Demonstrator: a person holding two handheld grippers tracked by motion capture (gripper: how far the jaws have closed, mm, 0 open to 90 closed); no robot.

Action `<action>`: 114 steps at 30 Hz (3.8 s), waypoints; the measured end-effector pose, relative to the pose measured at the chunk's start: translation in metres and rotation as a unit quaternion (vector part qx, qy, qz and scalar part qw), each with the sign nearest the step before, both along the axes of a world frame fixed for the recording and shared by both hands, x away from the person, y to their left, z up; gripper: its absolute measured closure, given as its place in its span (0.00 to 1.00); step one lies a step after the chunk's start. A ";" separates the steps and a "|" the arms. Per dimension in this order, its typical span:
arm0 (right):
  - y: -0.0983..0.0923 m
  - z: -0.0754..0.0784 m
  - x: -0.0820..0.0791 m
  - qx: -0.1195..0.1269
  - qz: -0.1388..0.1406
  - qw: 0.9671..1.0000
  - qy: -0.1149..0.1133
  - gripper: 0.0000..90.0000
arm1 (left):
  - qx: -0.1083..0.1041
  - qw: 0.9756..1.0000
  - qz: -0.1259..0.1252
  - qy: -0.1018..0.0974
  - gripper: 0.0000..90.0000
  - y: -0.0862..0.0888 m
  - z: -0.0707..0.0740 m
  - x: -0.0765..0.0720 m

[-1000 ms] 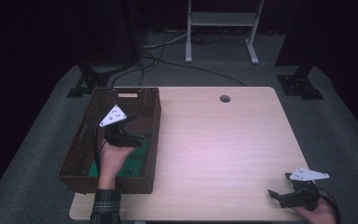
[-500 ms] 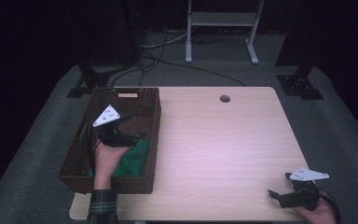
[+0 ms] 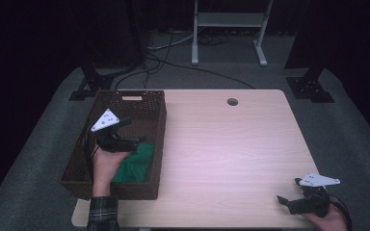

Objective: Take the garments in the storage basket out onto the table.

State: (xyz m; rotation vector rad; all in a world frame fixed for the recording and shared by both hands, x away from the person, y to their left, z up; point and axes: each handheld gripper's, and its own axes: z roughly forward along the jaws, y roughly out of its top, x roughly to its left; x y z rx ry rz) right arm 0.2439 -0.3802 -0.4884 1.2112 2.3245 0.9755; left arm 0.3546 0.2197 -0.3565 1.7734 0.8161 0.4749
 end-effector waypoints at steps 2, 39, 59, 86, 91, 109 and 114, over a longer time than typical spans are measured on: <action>0.000 0.000 0.000 0.000 0.000 1.000 0.000 0.00 | 0.006 1.000 0.005 0.002 0.06 0.002 0.000 -0.001; 0.000 0.000 0.000 0.000 0.001 1.000 -0.001 0.00 | 0.016 1.000 0.014 0.014 0.06 0.022 -0.003 -0.007; 0.000 0.000 0.000 0.000 0.001 1.000 -0.001 0.00 | 0.022 0.999 0.026 0.041 0.06 0.030 -0.016 -0.005; 0.000 0.000 -0.001 -0.001 0.000 1.000 -0.001 0.00 | 0.091 0.991 0.047 0.082 0.06 0.024 -0.027 -0.003; 0.000 0.000 -0.001 -0.001 -0.002 1.000 -0.001 0.00 | 0.112 0.988 0.043 0.098 0.06 0.020 -0.030 -0.002; -0.001 0.000 -0.002 -0.001 -0.006 1.000 -0.001 0.00 | 0.137 0.979 0.050 0.141 0.06 0.015 -0.037 0.002; -0.001 0.000 -0.002 -0.001 -0.008 1.000 -0.001 0.00 | 0.154 0.975 0.050 0.152 0.06 0.012 -0.040 0.003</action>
